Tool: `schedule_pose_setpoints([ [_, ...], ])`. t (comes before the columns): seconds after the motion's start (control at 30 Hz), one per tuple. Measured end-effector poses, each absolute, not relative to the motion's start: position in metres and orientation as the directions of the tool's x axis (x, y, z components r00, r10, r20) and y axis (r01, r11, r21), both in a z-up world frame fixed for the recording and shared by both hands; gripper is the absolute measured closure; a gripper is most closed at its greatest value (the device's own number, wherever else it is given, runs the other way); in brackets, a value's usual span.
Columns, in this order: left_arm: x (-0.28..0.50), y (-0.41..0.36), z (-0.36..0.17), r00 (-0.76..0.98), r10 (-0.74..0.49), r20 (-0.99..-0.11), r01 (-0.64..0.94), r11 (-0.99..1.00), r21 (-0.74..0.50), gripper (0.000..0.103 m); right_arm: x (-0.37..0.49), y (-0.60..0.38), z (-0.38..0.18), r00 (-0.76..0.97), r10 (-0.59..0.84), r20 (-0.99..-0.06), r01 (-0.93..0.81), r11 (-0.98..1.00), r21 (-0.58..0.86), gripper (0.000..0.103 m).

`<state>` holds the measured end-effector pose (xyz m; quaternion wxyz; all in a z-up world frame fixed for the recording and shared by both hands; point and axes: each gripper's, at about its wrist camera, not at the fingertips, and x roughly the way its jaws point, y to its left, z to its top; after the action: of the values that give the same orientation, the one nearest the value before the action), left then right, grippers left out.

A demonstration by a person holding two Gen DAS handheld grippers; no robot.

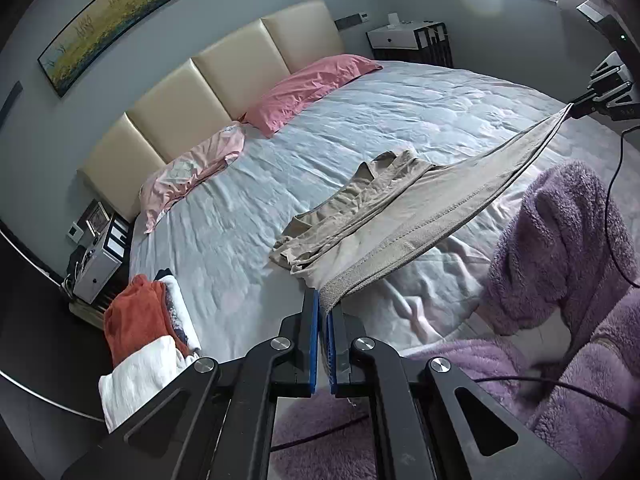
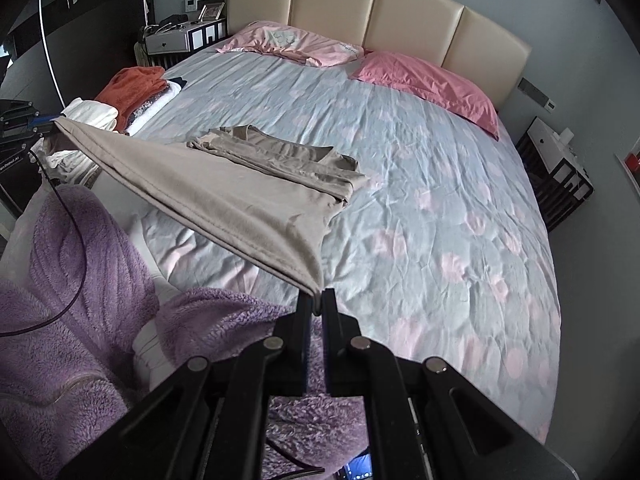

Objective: Fold clothes

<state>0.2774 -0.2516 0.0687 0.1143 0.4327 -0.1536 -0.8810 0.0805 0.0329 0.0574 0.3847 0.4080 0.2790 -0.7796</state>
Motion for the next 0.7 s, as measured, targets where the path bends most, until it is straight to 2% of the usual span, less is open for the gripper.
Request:
schedule_pose_setpoints([
  [0.33, 0.269, -0.264, 0.047, -0.544, -0.326, -0.773, 0.053, -0.933, 0.356, 0.099, 0.08, 0.025, 0.05, -0.353, -0.369, -0.86, 0.829, -0.549, -0.105, 0.099],
  [0.47, 0.246, -0.28, 0.039, -0.532, -0.337, -0.777, 0.065, -0.931, 0.359, 0.099, 0.055, 0.007, 0.038, -0.343, -0.36, -0.868, 0.816, -0.573, -0.084, 0.099],
  [0.7, 0.182, -0.325, 0.017, -0.478, -0.346, -0.807, 0.08, -0.933, 0.352, 0.099, 0.009, -0.041, 0.025, -0.407, -0.321, -0.855, 0.791, -0.593, -0.154, 0.099],
])
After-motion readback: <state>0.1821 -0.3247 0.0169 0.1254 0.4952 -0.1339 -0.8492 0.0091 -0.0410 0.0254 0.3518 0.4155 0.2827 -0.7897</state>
